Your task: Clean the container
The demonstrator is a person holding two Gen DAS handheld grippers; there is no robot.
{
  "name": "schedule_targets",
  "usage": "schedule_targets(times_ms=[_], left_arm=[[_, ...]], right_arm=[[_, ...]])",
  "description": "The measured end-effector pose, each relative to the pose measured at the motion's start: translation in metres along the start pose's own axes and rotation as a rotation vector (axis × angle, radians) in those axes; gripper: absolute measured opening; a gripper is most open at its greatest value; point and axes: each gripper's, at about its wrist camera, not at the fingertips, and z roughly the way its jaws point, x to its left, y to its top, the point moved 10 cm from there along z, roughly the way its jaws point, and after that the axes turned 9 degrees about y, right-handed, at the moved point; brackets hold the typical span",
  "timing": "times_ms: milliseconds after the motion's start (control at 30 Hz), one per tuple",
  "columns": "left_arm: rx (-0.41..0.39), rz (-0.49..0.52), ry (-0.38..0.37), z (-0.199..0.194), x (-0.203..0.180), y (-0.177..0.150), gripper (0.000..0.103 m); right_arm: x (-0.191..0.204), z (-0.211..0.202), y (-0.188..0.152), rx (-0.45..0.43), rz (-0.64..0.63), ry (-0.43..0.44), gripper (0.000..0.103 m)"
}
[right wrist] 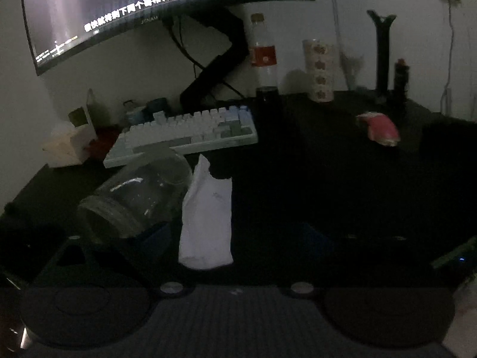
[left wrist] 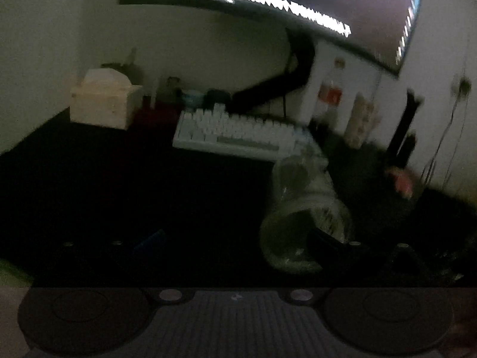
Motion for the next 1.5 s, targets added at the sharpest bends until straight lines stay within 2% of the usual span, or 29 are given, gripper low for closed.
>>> schedule_targets(times_ms=[100,167,300,467,600,700,833,1100,1300,1367,1500], left_arm=[[-0.034,0.050,-0.038,-0.006,-0.011,0.001,0.103],[-0.052,0.097,-0.015,-0.012,-0.017,0.001,0.103],[0.001,0.196,0.004,-0.012,-0.027,-0.006,0.103],[0.038,0.133,0.113,-0.007,-0.012,-0.007,0.103],[0.016,0.133,0.116,-0.009,-0.008,-0.003,0.103],[0.050,0.110,0.104,-0.004,-0.006,-0.007,0.103],[0.056,0.091,0.136,0.000,0.000,-0.007,0.103],[0.066,0.084,0.106,-0.001,-0.001,-0.010,0.103],[0.059,0.131,0.155,0.001,0.000,-0.012,0.103],[0.080,0.138,0.157,0.006,-0.001,-0.016,0.103],[0.143,0.114,0.115,0.014,-0.003,-0.022,0.103]], right_arm=[[0.012,-0.013,-0.001,-0.009,0.035,0.092,0.103],[0.018,-0.015,-0.003,0.027,0.057,0.118,0.103],[0.018,-0.008,-0.006,0.053,0.030,0.059,0.103],[0.009,-0.002,-0.007,0.081,0.075,0.073,0.103],[0.010,0.000,-0.009,0.086,0.037,0.070,0.103],[0.015,0.001,-0.012,0.099,0.023,0.091,0.103],[0.024,-0.001,-0.014,0.096,-0.025,0.105,0.103],[0.025,0.004,-0.016,0.107,-0.031,0.113,0.103],[0.023,0.007,-0.017,0.110,-0.032,0.097,0.103],[0.021,0.010,-0.019,0.118,-0.030,0.091,0.103],[0.020,0.016,-0.022,0.134,-0.028,0.090,0.103]])
